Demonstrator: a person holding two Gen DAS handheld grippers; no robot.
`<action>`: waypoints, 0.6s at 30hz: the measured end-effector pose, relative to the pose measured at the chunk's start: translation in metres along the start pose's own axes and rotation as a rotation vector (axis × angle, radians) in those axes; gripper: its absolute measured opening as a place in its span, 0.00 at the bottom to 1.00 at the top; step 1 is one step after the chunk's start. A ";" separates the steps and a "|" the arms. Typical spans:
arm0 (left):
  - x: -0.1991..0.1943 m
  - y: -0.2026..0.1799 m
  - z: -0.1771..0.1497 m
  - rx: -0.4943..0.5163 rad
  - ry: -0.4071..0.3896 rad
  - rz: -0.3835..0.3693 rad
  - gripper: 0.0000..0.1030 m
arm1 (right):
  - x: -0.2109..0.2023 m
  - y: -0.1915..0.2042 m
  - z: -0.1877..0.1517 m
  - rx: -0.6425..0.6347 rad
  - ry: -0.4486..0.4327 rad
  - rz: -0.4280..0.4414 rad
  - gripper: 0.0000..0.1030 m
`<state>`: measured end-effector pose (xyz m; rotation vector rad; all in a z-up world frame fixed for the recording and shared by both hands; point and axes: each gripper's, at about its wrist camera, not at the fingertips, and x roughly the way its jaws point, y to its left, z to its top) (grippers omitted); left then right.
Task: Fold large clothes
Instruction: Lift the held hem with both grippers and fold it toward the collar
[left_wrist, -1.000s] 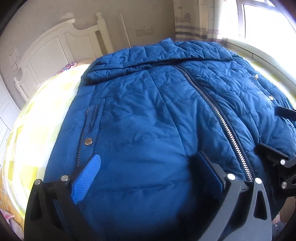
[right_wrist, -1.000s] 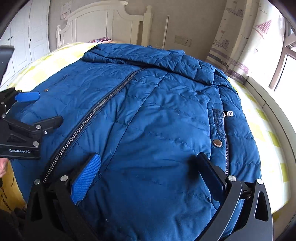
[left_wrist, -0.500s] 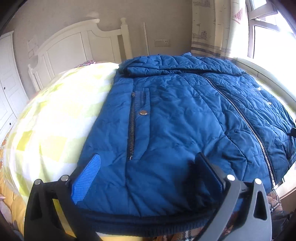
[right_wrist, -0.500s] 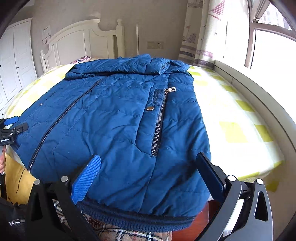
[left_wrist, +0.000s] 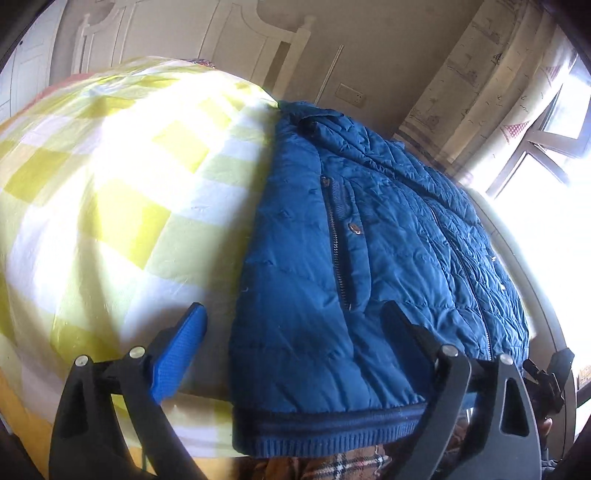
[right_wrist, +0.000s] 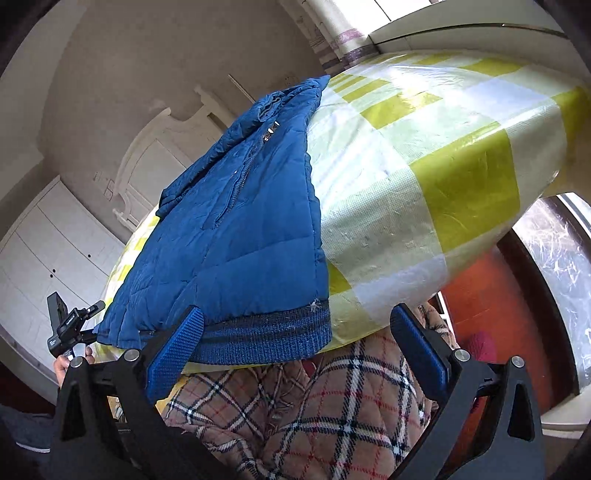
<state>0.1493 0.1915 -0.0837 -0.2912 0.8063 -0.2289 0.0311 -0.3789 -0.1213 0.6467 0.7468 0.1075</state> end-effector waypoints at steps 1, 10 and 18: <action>0.002 -0.004 -0.001 0.011 0.002 0.003 0.91 | 0.002 0.001 0.002 0.002 -0.003 0.020 0.92; -0.006 -0.020 -0.009 0.091 0.002 0.059 0.24 | -0.026 0.034 -0.003 -0.148 -0.110 0.016 0.34; -0.004 -0.019 -0.018 0.103 0.023 0.037 0.73 | -0.014 0.019 0.001 -0.054 -0.056 0.049 0.43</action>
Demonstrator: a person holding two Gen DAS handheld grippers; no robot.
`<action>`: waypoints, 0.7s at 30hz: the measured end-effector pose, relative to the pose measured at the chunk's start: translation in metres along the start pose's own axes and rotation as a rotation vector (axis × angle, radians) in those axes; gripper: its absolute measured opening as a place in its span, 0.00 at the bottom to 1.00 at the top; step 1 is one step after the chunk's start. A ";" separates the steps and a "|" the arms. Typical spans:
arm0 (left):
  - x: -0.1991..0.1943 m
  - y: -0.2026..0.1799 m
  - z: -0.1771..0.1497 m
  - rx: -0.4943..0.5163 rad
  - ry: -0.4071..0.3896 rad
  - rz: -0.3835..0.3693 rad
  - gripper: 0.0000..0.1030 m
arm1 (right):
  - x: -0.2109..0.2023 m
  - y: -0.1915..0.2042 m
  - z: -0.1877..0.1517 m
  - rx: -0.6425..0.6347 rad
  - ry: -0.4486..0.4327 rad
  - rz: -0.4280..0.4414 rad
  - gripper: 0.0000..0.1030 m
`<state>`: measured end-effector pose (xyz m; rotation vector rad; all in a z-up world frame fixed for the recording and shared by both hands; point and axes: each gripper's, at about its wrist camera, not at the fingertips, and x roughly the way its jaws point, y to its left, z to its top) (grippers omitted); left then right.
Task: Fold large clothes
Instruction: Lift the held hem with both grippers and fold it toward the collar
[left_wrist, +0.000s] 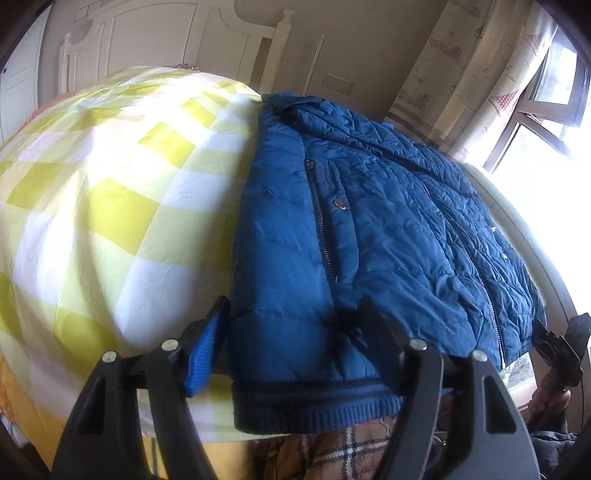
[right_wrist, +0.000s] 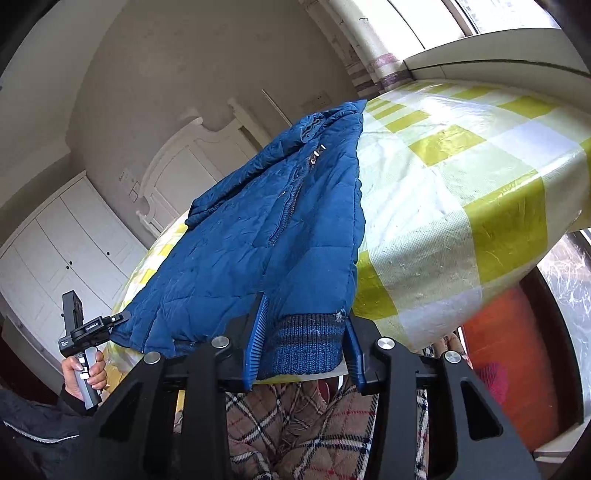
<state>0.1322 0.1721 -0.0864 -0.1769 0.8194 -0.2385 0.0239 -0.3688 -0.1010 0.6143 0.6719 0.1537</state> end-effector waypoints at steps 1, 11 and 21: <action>0.001 -0.005 -0.002 0.027 0.002 0.019 0.76 | 0.002 -0.002 0.000 0.008 0.002 0.003 0.43; -0.004 -0.008 -0.005 0.036 0.017 0.034 0.41 | 0.003 0.007 -0.002 -0.040 -0.027 -0.010 0.33; -0.011 0.021 -0.010 -0.164 -0.009 -0.101 0.35 | 0.000 0.010 0.005 -0.027 -0.041 -0.004 0.29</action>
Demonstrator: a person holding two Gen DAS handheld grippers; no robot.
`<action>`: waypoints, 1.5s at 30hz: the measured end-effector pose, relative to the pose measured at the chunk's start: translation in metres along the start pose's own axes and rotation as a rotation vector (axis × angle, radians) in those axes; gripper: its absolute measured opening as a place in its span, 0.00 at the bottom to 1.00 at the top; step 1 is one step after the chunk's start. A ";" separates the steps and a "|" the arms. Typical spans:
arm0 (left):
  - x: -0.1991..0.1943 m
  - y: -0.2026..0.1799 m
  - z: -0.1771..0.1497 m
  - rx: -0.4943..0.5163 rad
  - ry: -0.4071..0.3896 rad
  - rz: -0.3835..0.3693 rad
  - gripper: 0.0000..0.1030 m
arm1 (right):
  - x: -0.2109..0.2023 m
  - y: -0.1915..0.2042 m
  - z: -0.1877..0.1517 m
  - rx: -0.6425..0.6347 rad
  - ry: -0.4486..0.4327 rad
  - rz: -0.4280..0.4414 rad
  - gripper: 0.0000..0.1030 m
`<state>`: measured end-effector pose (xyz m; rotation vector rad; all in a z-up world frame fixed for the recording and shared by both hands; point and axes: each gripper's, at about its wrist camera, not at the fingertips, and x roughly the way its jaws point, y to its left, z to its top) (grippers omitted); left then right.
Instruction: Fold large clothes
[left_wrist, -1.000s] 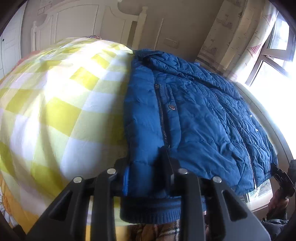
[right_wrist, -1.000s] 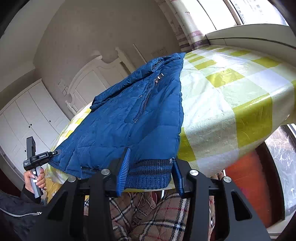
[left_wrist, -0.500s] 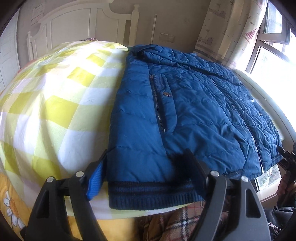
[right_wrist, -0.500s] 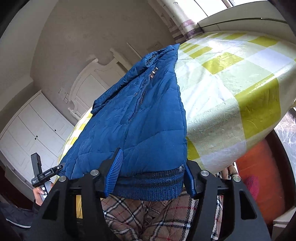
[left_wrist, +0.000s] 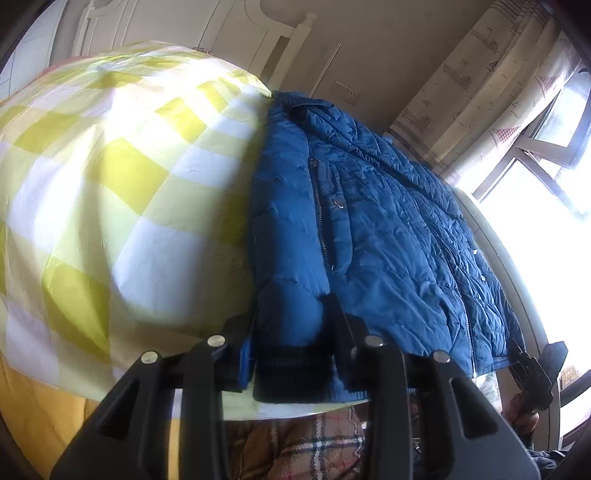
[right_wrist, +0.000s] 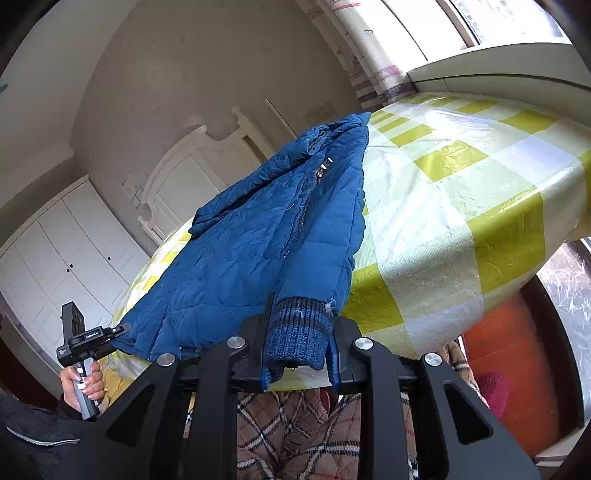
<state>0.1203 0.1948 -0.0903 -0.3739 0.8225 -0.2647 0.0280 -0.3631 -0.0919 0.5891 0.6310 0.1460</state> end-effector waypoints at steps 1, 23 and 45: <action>-0.002 -0.001 -0.001 0.009 0.007 0.010 0.40 | 0.001 0.000 0.000 0.003 0.001 0.001 0.29; 0.011 -0.022 0.003 0.085 0.025 0.035 0.34 | 0.007 -0.001 0.009 -0.019 -0.002 0.005 0.30; -0.105 -0.069 -0.058 0.363 -0.087 0.069 0.16 | -0.102 0.094 -0.028 -0.481 -0.001 -0.068 0.17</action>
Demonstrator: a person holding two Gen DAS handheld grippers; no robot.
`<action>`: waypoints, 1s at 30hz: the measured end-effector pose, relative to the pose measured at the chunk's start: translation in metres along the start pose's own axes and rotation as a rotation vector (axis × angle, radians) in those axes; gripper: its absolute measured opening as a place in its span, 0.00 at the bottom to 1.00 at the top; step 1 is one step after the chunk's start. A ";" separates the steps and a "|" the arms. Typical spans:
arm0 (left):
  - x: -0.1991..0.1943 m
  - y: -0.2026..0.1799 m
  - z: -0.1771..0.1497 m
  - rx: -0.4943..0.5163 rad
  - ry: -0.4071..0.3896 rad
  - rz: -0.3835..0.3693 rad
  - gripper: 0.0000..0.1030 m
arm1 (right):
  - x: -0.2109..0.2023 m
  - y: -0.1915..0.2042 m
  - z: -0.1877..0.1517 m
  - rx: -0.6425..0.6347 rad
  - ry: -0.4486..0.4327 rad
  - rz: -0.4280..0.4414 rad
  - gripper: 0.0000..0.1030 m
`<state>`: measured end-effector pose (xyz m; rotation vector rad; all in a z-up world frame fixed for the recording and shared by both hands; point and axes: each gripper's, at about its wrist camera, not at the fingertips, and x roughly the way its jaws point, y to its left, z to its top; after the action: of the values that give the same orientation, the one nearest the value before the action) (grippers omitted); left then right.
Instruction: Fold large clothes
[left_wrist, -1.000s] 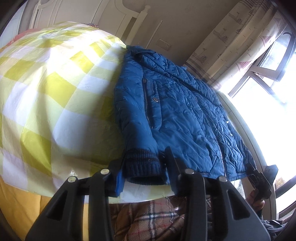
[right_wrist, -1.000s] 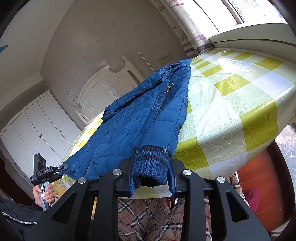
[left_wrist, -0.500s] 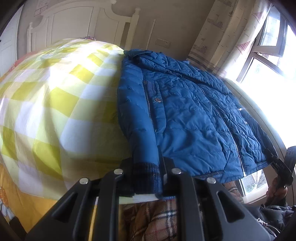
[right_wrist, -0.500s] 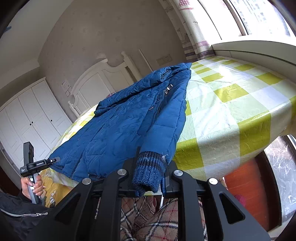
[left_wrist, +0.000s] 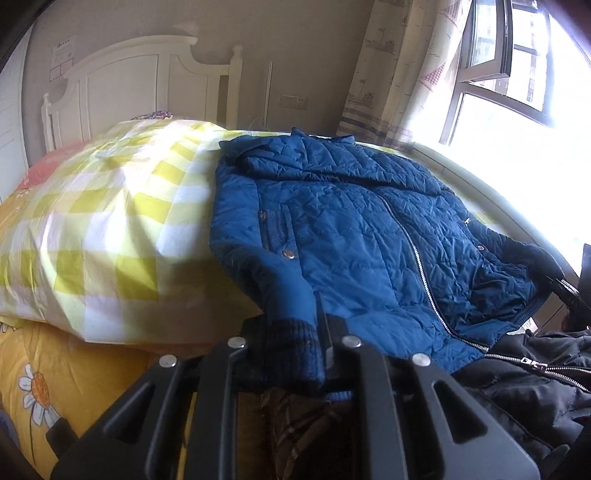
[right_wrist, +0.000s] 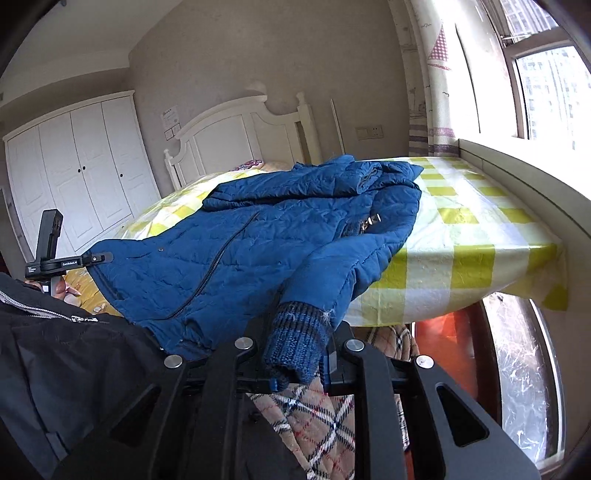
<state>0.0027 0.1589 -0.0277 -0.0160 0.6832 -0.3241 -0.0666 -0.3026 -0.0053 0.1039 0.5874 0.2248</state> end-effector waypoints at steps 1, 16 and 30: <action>0.001 -0.004 0.014 0.015 -0.022 -0.007 0.16 | 0.005 0.004 0.015 -0.022 -0.016 -0.004 0.17; 0.151 0.043 0.262 -0.254 -0.082 -0.019 0.21 | 0.191 -0.129 0.232 0.361 0.004 -0.107 0.16; 0.269 0.129 0.314 -0.211 -0.046 0.036 0.97 | 0.270 -0.242 0.220 0.359 0.158 -0.186 0.86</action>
<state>0.4309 0.1725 0.0349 -0.2114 0.6691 -0.2155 0.3181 -0.4803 -0.0072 0.3797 0.7864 -0.0559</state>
